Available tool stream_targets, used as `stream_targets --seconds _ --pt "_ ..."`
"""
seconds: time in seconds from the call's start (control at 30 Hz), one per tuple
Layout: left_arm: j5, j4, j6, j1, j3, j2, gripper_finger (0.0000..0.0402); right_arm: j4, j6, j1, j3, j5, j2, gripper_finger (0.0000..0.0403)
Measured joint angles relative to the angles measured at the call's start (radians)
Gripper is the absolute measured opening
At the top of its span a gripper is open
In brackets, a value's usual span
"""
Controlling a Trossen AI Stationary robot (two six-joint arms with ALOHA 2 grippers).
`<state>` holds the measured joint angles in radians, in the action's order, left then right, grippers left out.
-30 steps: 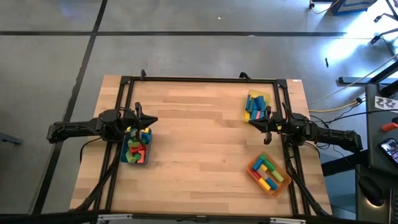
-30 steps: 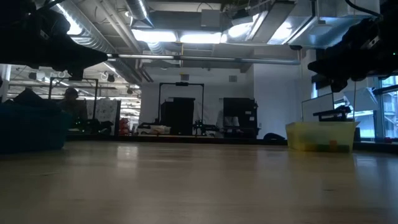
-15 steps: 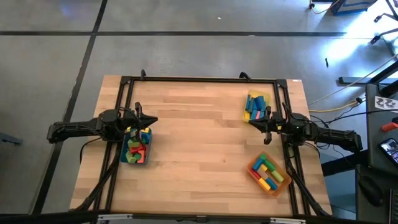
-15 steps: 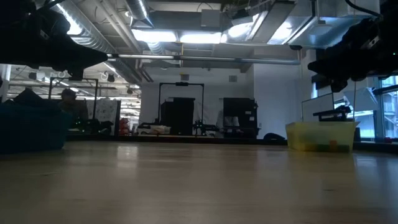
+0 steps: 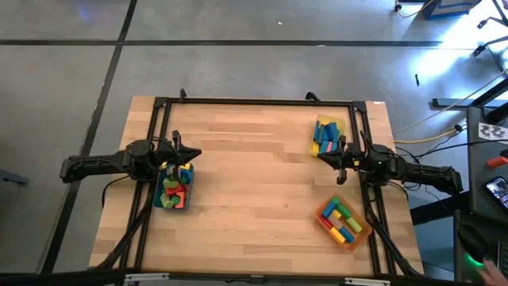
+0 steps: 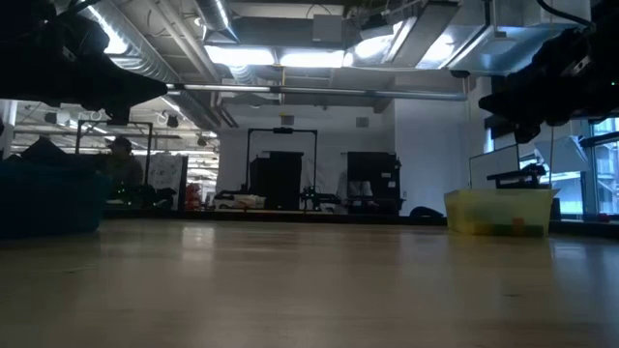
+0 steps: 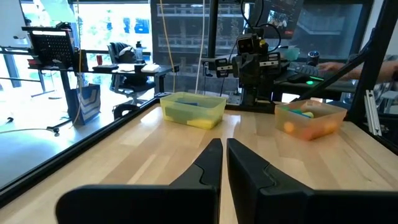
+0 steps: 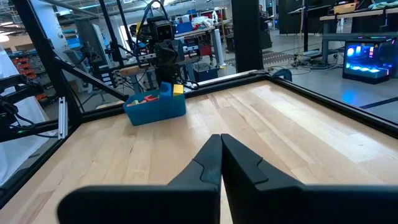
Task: Sort blocks by size
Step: Return to Home Position
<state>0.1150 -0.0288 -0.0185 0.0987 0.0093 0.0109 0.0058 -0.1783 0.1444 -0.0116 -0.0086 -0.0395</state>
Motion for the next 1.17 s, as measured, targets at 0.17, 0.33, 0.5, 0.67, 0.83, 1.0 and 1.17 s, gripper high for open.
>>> stream_targets --seconds 0.17,0.33,0.5,0.67,0.83,1.0,1.17 --pt "0.000 0.000 0.000 0.000 0.000 0.000 0.0011 0.000 0.000 0.000 0.000 0.000 0.000 0.0012" --pt "0.000 0.000 0.000 0.000 0.000 0.000 0.0011 0.000 0.000 -0.007 0.000 0.000 0.000 0.0012" --pt "0.000 0.000 0.000 0.000 0.000 0.000 0.0011 0.000 0.000 -0.064 0.000 0.001 -0.001 0.0012" --pt "0.000 0.000 0.000 0.000 0.000 0.000 0.0011 0.000 0.000 -0.072 0.000 0.000 0.000 0.0012" --pt "0.000 0.000 0.000 0.000 0.000 0.000 0.0011 0.000 0.000 -0.072 0.000 0.000 0.000 0.0012" --pt "0.000 0.000 0.000 0.000 0.000 0.000 0.0011 0.000 0.000 -0.072 0.000 0.000 0.000 0.0012" --pt "0.000 0.000 0.000 0.000 0.000 0.000 0.0011 0.000 0.000 -0.072 0.000 0.000 0.000 0.0012"
